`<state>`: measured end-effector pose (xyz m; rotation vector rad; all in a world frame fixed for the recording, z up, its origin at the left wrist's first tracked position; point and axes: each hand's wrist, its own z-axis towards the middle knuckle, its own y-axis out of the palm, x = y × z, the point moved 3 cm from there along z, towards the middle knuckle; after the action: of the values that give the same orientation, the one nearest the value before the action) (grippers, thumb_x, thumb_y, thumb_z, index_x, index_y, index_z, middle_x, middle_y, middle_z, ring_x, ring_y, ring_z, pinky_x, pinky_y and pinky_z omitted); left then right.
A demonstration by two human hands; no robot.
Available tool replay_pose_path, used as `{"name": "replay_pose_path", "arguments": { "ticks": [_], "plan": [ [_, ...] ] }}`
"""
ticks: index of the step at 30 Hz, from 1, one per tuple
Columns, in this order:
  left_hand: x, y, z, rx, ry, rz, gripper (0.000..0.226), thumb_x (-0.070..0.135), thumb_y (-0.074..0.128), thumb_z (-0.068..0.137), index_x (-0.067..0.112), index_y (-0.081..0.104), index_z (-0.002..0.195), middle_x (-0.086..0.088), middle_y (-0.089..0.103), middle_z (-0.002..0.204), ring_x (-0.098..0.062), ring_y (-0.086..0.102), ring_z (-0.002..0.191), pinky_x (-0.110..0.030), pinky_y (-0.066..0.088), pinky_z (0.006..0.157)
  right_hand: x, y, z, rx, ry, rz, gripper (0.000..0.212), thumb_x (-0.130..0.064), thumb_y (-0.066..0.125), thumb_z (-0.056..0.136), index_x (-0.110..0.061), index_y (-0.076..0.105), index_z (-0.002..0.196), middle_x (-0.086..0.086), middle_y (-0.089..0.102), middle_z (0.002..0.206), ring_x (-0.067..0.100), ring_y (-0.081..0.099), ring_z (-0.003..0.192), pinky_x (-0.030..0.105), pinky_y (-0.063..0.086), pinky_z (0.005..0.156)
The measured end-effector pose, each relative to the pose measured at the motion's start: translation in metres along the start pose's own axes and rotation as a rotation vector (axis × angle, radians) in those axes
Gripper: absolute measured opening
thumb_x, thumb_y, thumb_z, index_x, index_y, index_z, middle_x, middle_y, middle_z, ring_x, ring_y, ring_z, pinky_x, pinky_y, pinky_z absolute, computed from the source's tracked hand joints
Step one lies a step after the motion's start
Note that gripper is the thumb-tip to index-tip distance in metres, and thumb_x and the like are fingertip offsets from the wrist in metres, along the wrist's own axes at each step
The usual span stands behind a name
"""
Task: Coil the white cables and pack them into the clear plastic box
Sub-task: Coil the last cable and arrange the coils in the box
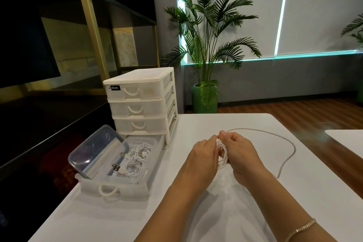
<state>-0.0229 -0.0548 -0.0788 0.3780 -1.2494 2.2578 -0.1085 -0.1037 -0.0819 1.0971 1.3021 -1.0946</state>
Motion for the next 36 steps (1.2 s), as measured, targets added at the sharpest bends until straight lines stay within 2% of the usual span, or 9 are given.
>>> {"name": "replay_pose_path", "arguments": {
  "ticks": [4, 7, 9, 12, 18, 23, 26, 30, 36],
  "plan": [
    [0.0, 0.006, 0.001, -0.082, -0.068, 0.035, 0.049, 0.028, 0.032, 0.1, 0.015, 0.025, 0.146, -0.007, 0.046, 0.138, -0.017, 0.048, 0.122, -0.024, 0.037, 0.103, 0.0, -0.001, -0.001, 0.005, 0.048, 0.031, 0.024, -0.031, 0.045, 0.096, -0.019, 0.059, 0.08, 0.0, 0.064, 0.085, 0.021, 0.062, 0.086, 0.034, 0.048, 0.083],
    [0.002, 0.007, 0.0, -0.094, -0.067, 0.07, 0.054, 0.026, 0.033, 0.1, 0.017, 0.014, 0.149, -0.005, 0.04, 0.144, -0.015, 0.043, 0.128, -0.021, 0.033, 0.106, 0.001, -0.003, 0.0, 0.001, 0.079, 0.029, 0.023, -0.03, 0.048, 0.095, -0.013, 0.061, 0.088, 0.002, 0.065, 0.085, 0.024, 0.063, 0.087, 0.037, 0.049, 0.087],
    [0.002, 0.005, -0.002, -0.056, -0.039, 0.04, 0.052, 0.028, 0.032, 0.099, 0.02, 0.017, 0.148, -0.002, 0.042, 0.143, -0.013, 0.045, 0.126, -0.019, 0.033, 0.105, 0.0, -0.006, 0.0, 0.009, 0.095, 0.036, 0.023, -0.028, 0.05, 0.094, -0.008, 0.063, 0.095, 0.005, 0.067, 0.087, 0.025, 0.064, 0.085, 0.035, 0.052, 0.081],
    [0.003, 0.003, -0.003, 0.024, 0.04, -0.035, 0.043, 0.029, 0.037, 0.098, 0.021, 0.035, 0.14, -0.002, 0.053, 0.133, -0.013, 0.054, 0.116, -0.016, 0.038, 0.098, -0.002, -0.01, -0.002, 0.017, 0.108, 0.036, 0.021, -0.022, 0.053, 0.093, -0.006, 0.066, 0.09, 0.007, 0.068, 0.081, 0.023, 0.065, 0.075, 0.028, 0.052, 0.064],
    [0.0, 0.002, -0.003, 0.051, 0.071, -0.032, 0.034, 0.029, 0.044, 0.096, 0.015, 0.048, 0.128, -0.005, 0.061, 0.116, -0.014, 0.058, 0.099, -0.012, 0.042, 0.085, -0.002, -0.011, -0.006, 0.001, 0.135, 0.045, 0.023, -0.021, 0.056, 0.091, -0.009, 0.066, 0.073, 0.009, 0.068, 0.078, 0.026, 0.066, 0.075, 0.031, 0.053, 0.066],
    [-0.004, 0.001, 0.0, 0.072, 0.015, 0.039, 0.032, 0.029, 0.041, 0.097, 0.013, 0.048, 0.124, -0.005, 0.06, 0.114, -0.011, 0.054, 0.092, -0.007, 0.037, 0.076, -0.004, -0.011, -0.003, -0.021, 0.142, 0.021, 0.028, -0.029, 0.054, 0.092, -0.006, 0.068, 0.09, 0.011, 0.07, 0.091, 0.03, 0.066, 0.086, 0.041, 0.054, 0.085],
    [-0.009, -0.004, 0.001, 0.103, -0.021, 0.045, 0.027, 0.028, 0.039, 0.098, 0.012, 0.049, 0.118, -0.005, 0.06, 0.108, -0.008, 0.049, 0.083, -0.003, 0.033, 0.063, -0.006, -0.007, -0.004, -0.117, 0.085, -0.038, 0.037, -0.036, 0.056, 0.088, -0.008, 0.063, 0.109, 0.005, 0.068, 0.097, 0.024, 0.064, 0.089, 0.037, 0.05, 0.085],
    [-0.015, -0.01, 0.002, 0.152, -0.125, 0.018, 0.022, 0.027, 0.039, 0.098, 0.013, 0.049, 0.112, -0.001, 0.057, 0.097, -0.01, 0.052, 0.079, -0.004, 0.035, 0.057, -0.009, -0.004, -0.008, -0.225, 0.063, -0.052, 0.055, -0.014, 0.068, 0.081, -0.01, 0.045, 0.131, 0.006, 0.061, 0.111, 0.022, 0.062, 0.091, 0.032, 0.048, 0.08],
    [-0.017, -0.009, 0.003, 0.124, -0.225, -0.012, 0.019, 0.028, 0.039, 0.098, 0.014, 0.048, 0.108, 0.0, 0.057, 0.097, -0.011, 0.053, 0.079, -0.006, 0.037, 0.057, -0.009, -0.006, -0.008, -0.133, -0.055, -0.152, 0.059, -0.002, 0.07, 0.077, -0.013, 0.047, 0.13, 0.009, 0.068, 0.103, 0.025, 0.064, 0.095, 0.038, 0.048, 0.09]
  ]
}}
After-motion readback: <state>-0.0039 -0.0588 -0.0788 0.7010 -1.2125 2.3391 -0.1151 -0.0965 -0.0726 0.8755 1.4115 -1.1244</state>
